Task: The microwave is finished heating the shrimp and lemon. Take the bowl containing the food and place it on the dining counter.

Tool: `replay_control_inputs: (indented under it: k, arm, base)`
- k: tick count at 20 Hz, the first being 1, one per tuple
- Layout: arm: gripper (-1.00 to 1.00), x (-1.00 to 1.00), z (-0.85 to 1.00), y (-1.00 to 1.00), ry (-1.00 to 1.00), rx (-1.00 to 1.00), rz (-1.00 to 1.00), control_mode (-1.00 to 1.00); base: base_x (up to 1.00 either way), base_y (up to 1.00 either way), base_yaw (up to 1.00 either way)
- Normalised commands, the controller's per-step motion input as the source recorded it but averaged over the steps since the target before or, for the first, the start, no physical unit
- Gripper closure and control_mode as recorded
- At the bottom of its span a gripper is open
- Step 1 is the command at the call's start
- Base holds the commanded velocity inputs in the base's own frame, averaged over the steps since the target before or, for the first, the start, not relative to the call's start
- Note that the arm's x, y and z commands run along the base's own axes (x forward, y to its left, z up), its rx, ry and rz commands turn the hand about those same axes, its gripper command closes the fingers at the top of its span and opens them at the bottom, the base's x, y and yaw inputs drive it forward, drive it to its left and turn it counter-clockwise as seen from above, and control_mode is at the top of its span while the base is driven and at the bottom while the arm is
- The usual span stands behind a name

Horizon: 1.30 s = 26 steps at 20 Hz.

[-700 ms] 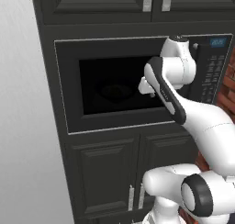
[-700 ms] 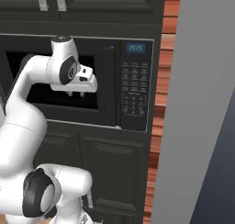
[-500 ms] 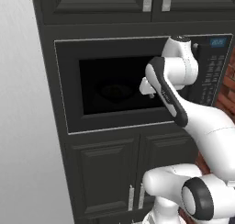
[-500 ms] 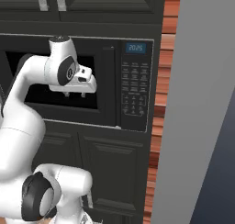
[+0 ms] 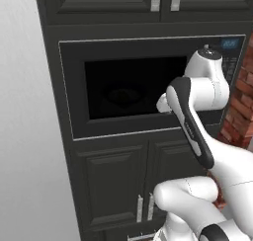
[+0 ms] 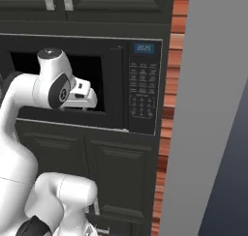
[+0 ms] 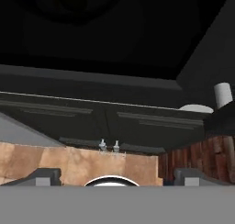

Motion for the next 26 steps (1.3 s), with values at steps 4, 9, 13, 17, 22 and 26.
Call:
replay_control_inputs:
  k: [4,9,13,17,22,26]
  arm:
    - [-1.00,0.00,0.00,0.00,0.00,0.00,0.00,1.00]
    - [-1.00,0.00,0.00,0.00,0.00,0.00,0.00,1.00]
    - [-1.00,0.00,0.00,0.00,0.00,0.00,0.00,1.00]
    - [-1.00,0.00,0.00,0.00,0.00,0.00,0.00,1.00]
    - [-1.00,0.00,0.00,0.00,0.00,0.00,0.00,1.00]
    - [-1.00,0.00,0.00,0.00,0.00,0.00,0.00,1.00]
  base:
    - [-0.36,-0.53,0.00]
    - [-0.27,-0.31,0.00]
    - [-0.48,-0.31,0.00]
    - [-0.37,-0.53,0.00]
    - [-0.16,-0.50,0.00]
    - [-0.43,-0.15,0.00]
